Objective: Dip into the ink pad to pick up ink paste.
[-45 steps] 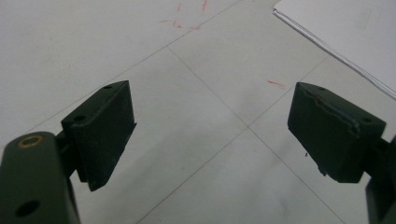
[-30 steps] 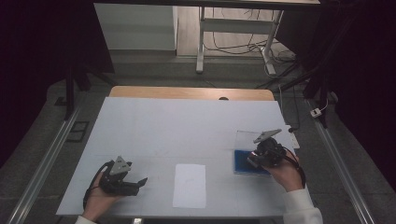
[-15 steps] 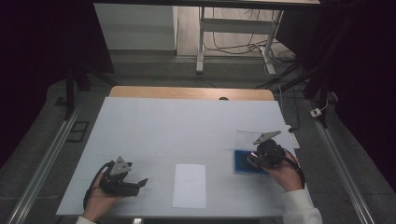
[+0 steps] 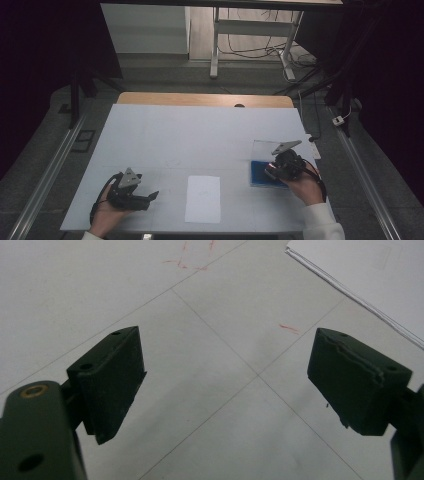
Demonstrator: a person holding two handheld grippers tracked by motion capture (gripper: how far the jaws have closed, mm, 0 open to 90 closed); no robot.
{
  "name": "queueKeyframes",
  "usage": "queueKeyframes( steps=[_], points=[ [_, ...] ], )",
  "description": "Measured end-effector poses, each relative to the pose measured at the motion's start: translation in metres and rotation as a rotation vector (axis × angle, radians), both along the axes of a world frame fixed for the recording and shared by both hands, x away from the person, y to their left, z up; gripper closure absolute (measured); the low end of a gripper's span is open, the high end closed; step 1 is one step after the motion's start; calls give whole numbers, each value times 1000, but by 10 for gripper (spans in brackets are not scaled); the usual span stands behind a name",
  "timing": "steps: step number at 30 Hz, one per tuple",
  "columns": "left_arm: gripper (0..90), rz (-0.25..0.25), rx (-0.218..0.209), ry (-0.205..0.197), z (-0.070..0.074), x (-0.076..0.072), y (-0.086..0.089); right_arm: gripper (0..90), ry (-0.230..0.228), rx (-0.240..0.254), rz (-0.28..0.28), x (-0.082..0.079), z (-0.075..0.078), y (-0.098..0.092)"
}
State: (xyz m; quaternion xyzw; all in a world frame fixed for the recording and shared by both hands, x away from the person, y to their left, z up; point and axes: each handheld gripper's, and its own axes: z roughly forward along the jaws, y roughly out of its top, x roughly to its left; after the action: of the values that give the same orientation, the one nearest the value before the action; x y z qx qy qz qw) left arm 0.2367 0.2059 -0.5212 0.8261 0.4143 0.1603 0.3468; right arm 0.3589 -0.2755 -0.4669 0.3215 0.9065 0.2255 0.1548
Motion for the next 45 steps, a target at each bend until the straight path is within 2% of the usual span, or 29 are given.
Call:
queueKeyframes(
  steps=[6, 10, 14, 19, 26, 33, 45],
  points=[
    [152, 2, 0, -3, 1, 0, 1, 706, -3, 4, 3, 0, 0, -1],
    [152, 10, -4, -4, 1, 0, 4, 703, -6, 42, 11, 0, 4, -6],
    [152, 9, 0, -4, 1, 1, 3, 702, -18, 33, 18, -2, 6, -5],
    [152, 11, -3, -6, 1, 1, 4, 701, -45, 137, -6, -6, 20, -13],
    [152, 12, 2, -8, 1, 0, 4, 701, -109, 191, -11, -14, 37, -20],
    [152, 10, 4, -6, 0, 1, 4, 700, -143, 208, -16, -17, 44, -22],
    [152, 10, 5, -7, 0, 1, 5, 700, -164, 217, 6, -20, 48, -18]
  ],
)
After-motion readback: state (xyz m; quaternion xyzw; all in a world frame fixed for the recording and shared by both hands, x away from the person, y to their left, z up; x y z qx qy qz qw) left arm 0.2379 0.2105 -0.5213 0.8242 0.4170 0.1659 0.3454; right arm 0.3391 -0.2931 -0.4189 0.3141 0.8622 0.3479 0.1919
